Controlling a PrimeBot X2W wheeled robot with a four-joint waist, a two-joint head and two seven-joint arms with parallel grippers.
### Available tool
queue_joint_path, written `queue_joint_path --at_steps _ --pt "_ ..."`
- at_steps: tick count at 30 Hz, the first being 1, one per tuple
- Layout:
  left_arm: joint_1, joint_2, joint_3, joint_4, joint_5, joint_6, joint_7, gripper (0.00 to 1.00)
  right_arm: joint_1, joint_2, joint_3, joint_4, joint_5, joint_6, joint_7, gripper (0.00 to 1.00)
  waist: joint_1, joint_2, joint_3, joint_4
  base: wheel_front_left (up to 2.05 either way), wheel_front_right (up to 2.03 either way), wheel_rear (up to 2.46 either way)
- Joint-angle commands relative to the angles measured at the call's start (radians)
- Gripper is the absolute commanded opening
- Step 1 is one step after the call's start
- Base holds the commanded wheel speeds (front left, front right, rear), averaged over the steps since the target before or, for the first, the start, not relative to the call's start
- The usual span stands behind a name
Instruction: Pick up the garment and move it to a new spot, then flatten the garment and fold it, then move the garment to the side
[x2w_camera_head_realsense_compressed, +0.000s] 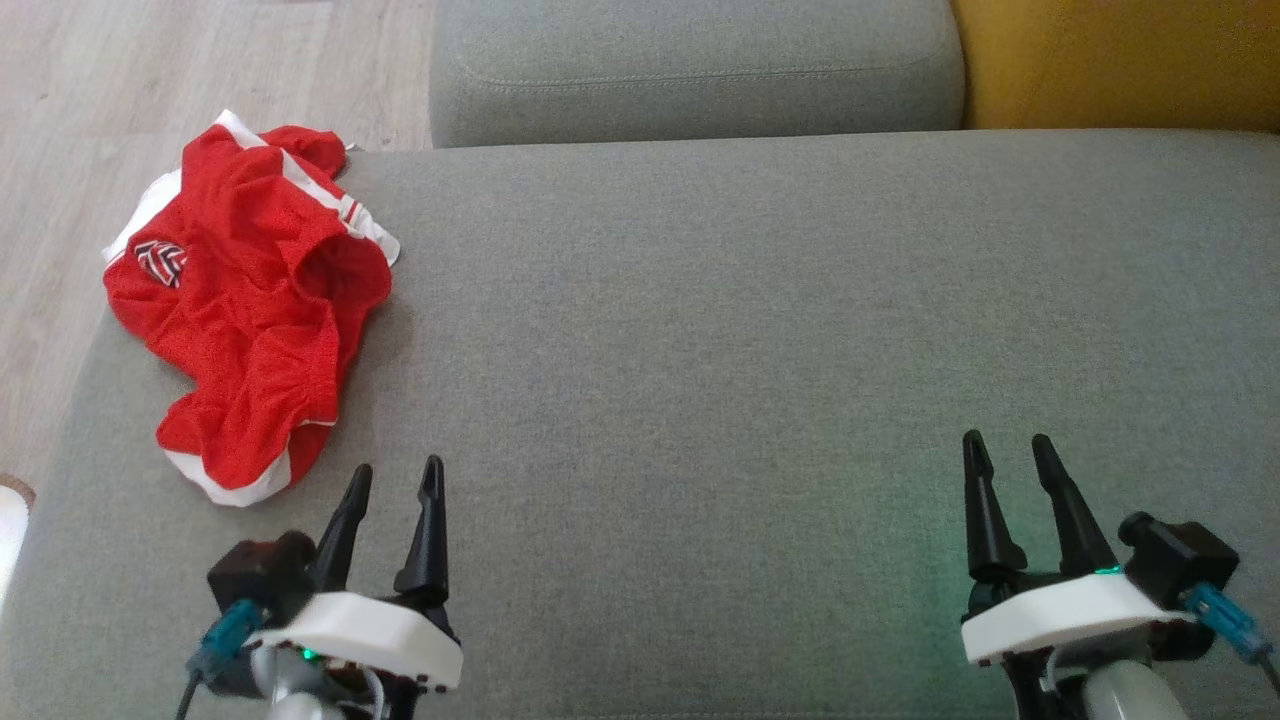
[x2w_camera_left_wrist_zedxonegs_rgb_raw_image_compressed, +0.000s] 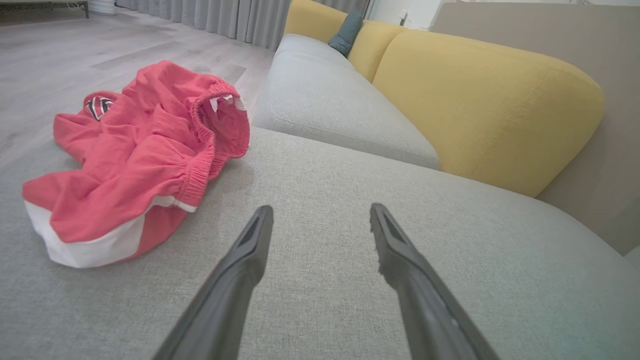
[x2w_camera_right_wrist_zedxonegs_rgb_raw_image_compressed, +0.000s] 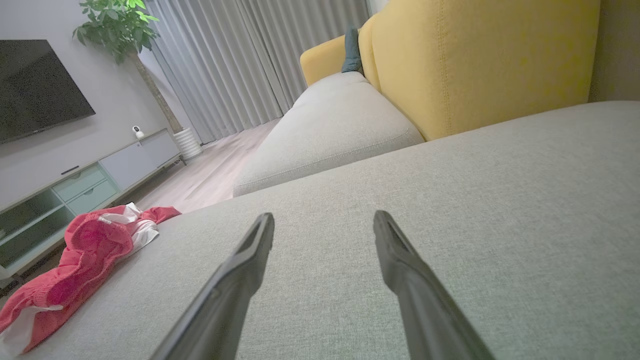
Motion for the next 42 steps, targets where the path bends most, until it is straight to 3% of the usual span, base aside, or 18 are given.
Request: queue_joint_path --at_steps 1,24,42 --pt "-0.032 0.012 0.02 -0.042 0.031 0.004 -0.017 1.0 -0.034 -0.009 0.023 -0.033 -0.031 -0.001 -0.016 1.0 0.0 0.0 0.0 0.001 0.0 0.0 0.0" --pt "-0.017 0.011 0.006 -0.044 0.272 0.015 -0.082 1.0 -0.035 -0.011 0.035 -0.045 -0.254 -0.001 -0.081 1.0 0.0 0.0 -0.008 0.007 0.0 0.0 0.0" --pt "-0.018 0.007 0.018 -0.021 0.254 0.009 -0.082 1.0 -0.04 -0.011 0.028 -0.032 -0.246 -0.001 -0.081 1.0 0.0 0.0 -0.01 0.007 0.0 0.0 0.0"
